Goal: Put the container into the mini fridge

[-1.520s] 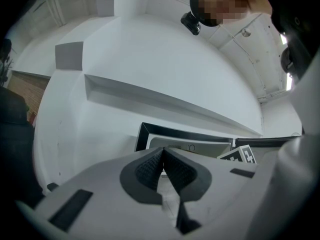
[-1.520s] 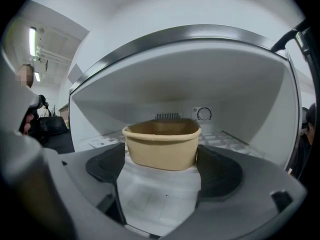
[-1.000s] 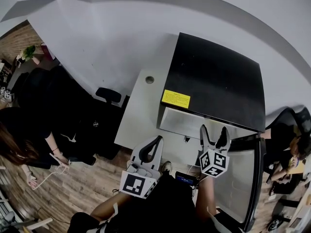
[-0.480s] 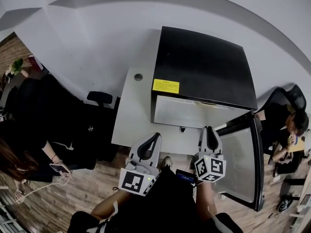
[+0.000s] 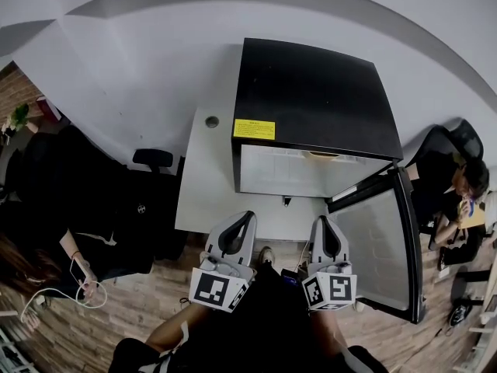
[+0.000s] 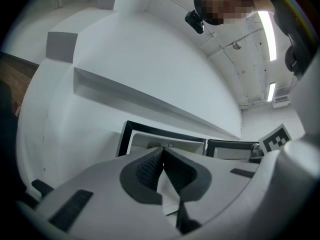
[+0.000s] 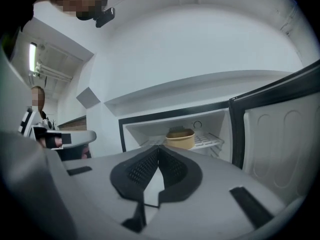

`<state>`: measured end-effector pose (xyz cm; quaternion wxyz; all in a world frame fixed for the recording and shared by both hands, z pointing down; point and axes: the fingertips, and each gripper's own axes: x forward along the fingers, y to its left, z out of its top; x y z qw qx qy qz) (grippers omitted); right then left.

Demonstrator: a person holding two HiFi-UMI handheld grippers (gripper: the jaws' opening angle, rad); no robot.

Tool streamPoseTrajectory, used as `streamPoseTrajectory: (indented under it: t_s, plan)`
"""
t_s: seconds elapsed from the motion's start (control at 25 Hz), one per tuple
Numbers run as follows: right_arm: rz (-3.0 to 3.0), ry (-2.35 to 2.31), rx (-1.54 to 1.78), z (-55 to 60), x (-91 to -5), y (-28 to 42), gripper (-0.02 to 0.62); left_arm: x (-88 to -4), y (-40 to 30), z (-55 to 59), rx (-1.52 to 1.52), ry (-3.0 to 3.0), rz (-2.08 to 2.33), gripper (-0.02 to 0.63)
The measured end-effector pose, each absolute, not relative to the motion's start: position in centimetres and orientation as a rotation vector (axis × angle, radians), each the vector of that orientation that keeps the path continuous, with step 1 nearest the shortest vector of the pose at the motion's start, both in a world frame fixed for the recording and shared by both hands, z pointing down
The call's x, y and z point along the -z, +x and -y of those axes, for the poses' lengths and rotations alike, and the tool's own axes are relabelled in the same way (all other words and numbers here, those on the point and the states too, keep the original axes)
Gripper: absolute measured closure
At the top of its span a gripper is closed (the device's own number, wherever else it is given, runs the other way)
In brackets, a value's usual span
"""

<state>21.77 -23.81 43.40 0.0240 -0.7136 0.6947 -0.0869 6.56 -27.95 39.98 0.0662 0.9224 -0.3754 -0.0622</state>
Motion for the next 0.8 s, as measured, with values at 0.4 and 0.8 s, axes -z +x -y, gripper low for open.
streamPoseTrajectory:
  t_s: [0.4, 0.8]
  plan:
    - [-2.140, -2.207, 0.255, 23.77, -43.11, 22.35, 0.581, -39.77, 6.59, 27.74, 0.191, 2.780, 1.147, 0.597]
    - [-2.146, -2.192, 0.242, 23.91, -42.83, 22.54, 0.581, -39.61, 6.69, 27.81, 0.198, 2.782, 1.162, 0.597]
